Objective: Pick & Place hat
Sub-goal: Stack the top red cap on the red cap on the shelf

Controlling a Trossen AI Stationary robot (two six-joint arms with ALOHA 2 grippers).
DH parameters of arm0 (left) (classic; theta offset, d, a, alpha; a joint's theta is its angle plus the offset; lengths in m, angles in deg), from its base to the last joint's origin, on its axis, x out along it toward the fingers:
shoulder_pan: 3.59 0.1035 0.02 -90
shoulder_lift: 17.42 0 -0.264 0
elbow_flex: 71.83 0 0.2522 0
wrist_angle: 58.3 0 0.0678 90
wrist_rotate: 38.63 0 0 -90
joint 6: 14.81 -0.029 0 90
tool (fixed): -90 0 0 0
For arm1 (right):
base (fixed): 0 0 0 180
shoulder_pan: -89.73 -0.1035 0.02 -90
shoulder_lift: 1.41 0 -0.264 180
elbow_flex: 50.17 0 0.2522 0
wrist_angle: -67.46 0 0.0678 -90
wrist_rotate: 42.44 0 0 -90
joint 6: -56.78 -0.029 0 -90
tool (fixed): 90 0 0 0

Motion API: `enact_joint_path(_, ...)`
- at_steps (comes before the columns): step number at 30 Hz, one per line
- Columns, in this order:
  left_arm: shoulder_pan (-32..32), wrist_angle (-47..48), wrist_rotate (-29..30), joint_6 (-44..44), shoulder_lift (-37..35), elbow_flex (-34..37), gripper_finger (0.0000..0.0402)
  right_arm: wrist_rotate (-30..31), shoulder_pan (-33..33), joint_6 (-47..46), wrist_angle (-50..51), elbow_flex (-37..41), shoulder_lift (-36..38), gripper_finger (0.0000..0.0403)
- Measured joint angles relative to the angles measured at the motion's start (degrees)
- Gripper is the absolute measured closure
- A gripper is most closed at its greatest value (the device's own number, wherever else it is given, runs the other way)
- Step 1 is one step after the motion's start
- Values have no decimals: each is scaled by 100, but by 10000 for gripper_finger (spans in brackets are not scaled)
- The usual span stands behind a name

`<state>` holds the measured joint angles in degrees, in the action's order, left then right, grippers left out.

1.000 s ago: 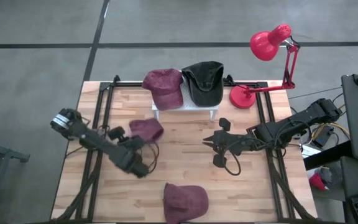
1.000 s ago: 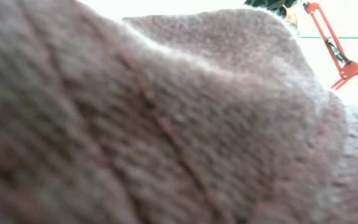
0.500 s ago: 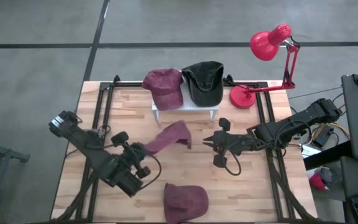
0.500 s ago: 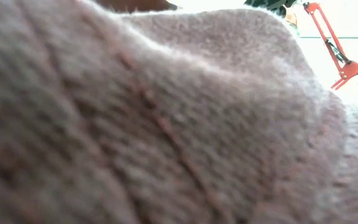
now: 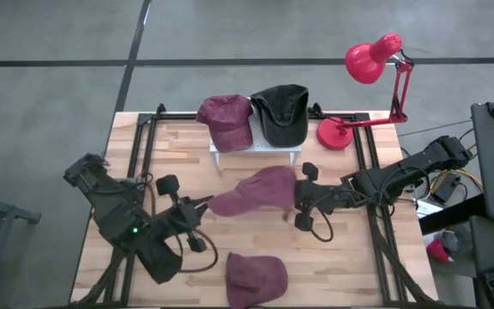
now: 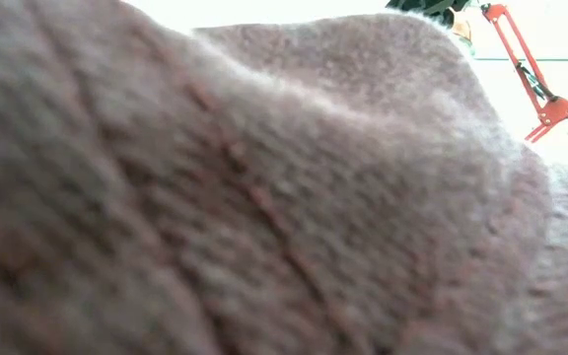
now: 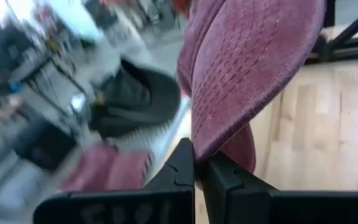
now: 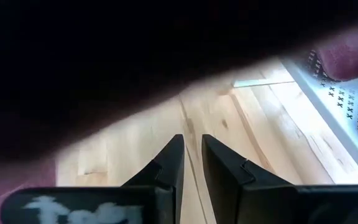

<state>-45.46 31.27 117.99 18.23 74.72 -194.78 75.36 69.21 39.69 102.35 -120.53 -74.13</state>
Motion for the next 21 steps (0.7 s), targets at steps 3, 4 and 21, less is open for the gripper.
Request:
enact_joint_path(3,-23,-669,222,-1042,0,-25,397,1,-28,51,-2,-28,31,351)
enact_joint_path(4,-22,-870,250,-1340,0,-25,397,1,-63,76,3,-99,31,351)
enact_joint_path(21,-39,-1974,1735,-2304,-272,-18,397,758,-627,1483,958,-2711,36,351)
